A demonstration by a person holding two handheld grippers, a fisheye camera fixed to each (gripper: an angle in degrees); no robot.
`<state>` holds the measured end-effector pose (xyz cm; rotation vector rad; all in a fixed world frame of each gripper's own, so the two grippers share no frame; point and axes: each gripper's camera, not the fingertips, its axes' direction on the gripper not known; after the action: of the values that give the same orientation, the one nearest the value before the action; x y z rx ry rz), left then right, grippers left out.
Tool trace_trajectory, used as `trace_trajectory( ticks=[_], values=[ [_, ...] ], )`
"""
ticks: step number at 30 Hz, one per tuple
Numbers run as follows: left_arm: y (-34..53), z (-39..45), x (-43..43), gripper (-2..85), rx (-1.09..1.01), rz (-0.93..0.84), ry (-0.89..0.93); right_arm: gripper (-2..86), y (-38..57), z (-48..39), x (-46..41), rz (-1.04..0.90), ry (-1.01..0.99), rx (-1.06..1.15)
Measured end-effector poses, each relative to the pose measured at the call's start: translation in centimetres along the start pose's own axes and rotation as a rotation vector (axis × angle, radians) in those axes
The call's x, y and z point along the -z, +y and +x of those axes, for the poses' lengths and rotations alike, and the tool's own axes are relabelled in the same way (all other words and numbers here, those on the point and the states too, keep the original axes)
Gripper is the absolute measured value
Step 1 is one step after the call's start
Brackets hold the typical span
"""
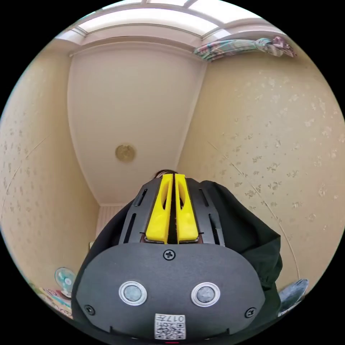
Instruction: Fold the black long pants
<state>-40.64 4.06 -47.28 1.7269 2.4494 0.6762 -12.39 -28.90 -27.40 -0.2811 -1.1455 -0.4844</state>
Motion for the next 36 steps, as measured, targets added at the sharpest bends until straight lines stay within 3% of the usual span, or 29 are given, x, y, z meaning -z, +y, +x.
trace_trajectory(
  ticks=[3,7,10,13,15,17,23,28,32,34,36],
  values=[
    [2.2,-1.5,-4.7,-0.5,0.042,-0.020,0.139,14.0,-2.1,-0.6,-0.4,0.002,-0.064,0.027],
    [9.1,-5.0,-11.5,-0.4,0.239,-0.077,0.245,18.8,-5.0,2.8,-2.0,0.003,-0.531,-0.096],
    [15.2,-6.8,-15.8,-0.4,0.378,-0.105,0.329,22.6,-6.8,4.2,-5.9,-0.150,-0.901,-0.139],
    [20.7,-7.6,-19.0,-0.4,0.474,-0.111,0.395,21.7,-7.6,4.5,-9.0,-0.196,-1.016,-0.224],
    [23.5,-7.9,-20.3,-0.4,0.530,-0.103,0.430,18.7,-7.8,5.2,-10.3,-0.205,-1.039,-0.291],
    [25.9,-7.8,-21.4,-0.5,0.571,-0.128,0.440,15.1,-7.8,6.5,-10.1,-0.098,-1.054,-0.340],
    [29.5,-6.2,-26.7,-0.6,0.575,-0.538,0.304,3.7,-7.2,7.4,-3.6,0.360,-0.918,-0.205],
    [29.9,-4.0,-27.2,-0.6,0.468,-0.849,0.092,-0.2,-6.3,5.6,2.8,0.666,-0.808,0.014],
    [33.3,-3.9,-27.0,-0.4,0.569,-1.165,-0.110,0.7,-6.8,2.6,6.7,0.815,-0.703,0.186],
    [37.3,-4.5,-26.2,-0.1,0.628,-1.460,-0.343,1.7,-7.7,0.9,7.8,0.806,-0.629,0.253],
    [39.9,-5.8,-24.1,0.1,0.734,-1.580,-0.495,2.4,-8.7,-1.5,8.2,0.759,-0.505,0.319]
  ],
)
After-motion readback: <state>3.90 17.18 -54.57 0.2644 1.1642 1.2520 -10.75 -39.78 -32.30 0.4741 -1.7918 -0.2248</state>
